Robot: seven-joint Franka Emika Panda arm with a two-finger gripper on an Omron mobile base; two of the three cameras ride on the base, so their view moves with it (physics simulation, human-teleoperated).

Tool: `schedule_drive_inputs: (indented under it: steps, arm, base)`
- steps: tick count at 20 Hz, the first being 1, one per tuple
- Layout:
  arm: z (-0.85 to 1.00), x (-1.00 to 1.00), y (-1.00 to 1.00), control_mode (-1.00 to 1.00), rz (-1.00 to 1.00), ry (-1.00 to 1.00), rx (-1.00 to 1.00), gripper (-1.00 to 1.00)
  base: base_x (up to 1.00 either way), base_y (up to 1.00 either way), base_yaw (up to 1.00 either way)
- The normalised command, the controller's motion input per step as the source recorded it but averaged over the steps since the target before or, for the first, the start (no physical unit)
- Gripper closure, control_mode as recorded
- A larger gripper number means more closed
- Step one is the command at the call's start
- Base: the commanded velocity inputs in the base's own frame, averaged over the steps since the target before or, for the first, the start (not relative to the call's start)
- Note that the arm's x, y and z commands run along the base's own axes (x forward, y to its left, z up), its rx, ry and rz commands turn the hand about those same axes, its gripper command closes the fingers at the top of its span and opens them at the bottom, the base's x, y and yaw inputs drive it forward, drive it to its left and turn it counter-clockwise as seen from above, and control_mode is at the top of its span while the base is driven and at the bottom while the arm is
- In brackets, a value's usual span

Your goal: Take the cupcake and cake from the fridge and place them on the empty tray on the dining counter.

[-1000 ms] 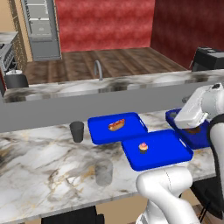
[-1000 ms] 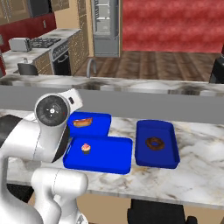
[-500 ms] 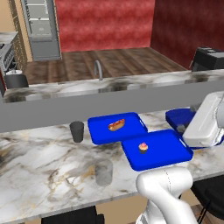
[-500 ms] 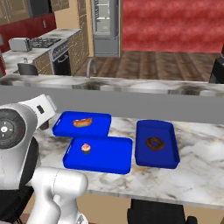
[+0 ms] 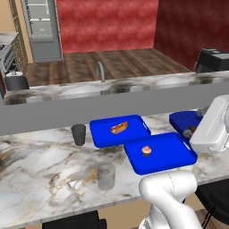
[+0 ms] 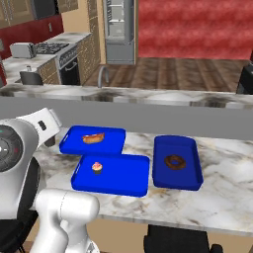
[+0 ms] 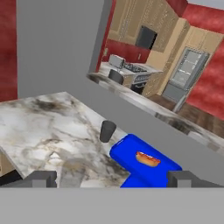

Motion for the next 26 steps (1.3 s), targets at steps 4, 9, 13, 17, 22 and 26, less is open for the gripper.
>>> schedule_drive_inputs:
  steps: [4, 9, 13, 17, 22, 26]
  arm:
    - [0.0, 0.0, 0.0, 1.0, 0.0, 0.0, 0.0, -1.0]
    - [0.0, 0.0, 0.0, 1.0, 0.0, 0.0, 0.0, -1.0]
    - [0.0, 0.0, 0.0, 1.0, 0.0, 0.0, 0.0, -1.0]
    - [0.0, 0.0, 0.0, 1.0, 0.0, 0.0, 0.0, -1.0]
    - [0.0, 0.0, 0.0, 1.0, 0.0, 0.0, 0.0, -1.0]
    - [0.0, 0.0, 0.0, 1.0, 0.0, 0.0, 0.0, -1.0]
  base:
    - [-0.47, -0.09, 0.0]
    - [-0.75, -0.17, 0.0]
    - [-0.98, -0.23, 0.0]
    - [-1.0, -0.41, 0.0]
    - [-0.92, -0.84, 0.0]
    - [-0.38, -1.0, -0.07]
